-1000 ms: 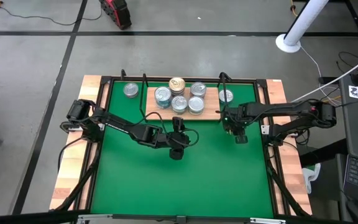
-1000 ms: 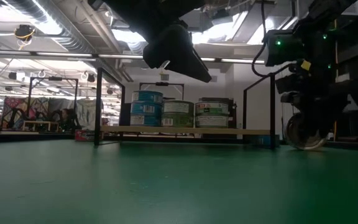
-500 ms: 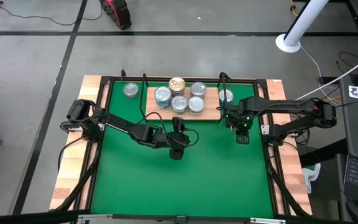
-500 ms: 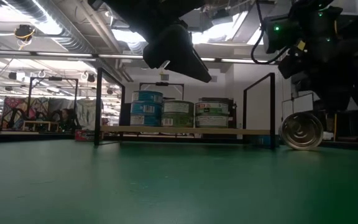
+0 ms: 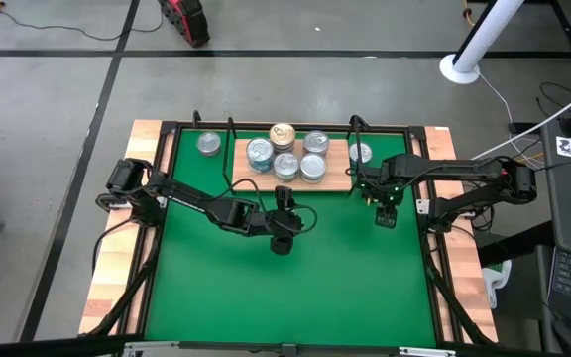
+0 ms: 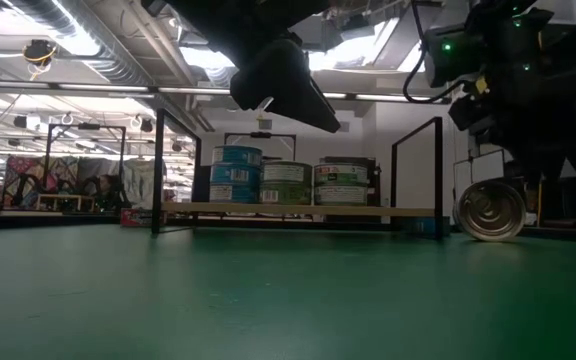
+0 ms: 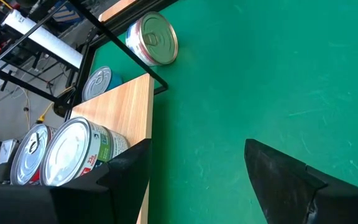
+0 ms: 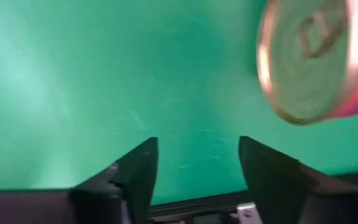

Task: Stack canned seafood by type on shelf
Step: Stack the blue pink tuna can on top of the blue pink tuna can on the shelf

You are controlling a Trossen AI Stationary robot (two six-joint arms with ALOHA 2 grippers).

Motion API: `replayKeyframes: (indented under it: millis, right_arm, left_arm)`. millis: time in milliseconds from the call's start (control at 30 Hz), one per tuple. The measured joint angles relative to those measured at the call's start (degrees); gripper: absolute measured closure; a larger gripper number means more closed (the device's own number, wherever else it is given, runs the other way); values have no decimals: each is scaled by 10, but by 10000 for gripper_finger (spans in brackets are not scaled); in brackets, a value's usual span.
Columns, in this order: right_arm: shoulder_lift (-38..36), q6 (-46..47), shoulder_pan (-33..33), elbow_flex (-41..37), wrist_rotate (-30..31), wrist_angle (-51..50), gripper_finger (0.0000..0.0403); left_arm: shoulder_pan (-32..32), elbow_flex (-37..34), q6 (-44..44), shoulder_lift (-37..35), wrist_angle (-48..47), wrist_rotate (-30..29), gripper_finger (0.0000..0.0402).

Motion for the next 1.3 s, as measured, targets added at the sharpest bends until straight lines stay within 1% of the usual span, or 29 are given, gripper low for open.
replayKeyframes:
  millis: [133,233,367,467,700,833,900,1000,1167,1300]
  right_arm:
    - [0,-1,0,0,52,-12,125]
    - [0,-29,0,0,102,-29,96]
    - [0,-61,0,0,165,-31,75]
    - [0,-76,-10,0,186,-25,71]
    - [0,-129,-79,0,172,10,76]
    - [0,-167,-127,0,121,41,76]
    - [0,-190,-146,0,107,55,77]
    - [0,-212,-169,0,102,72,77]
    - [0,-238,-202,-2,47,86,77]
    - [0,-267,-215,-2,47,100,77]
  left_arm:
    - [0,0,0,0,0,0,149]
    - [0,0,0,0,0,0,149]
    - [0,0,0,0,0,0,149]
    - [0,0,0,0,0,0,149]
    - [0,0,0,0,0,0,149]
    - [0,0,0,0,0,0,149]
    - [0,0,0,0,0,0,149]
    - [0,0,0,0,0,0,149]
    - [0,0,0,0,0,0,149]
    - [0,0,0,0,0,0,149]
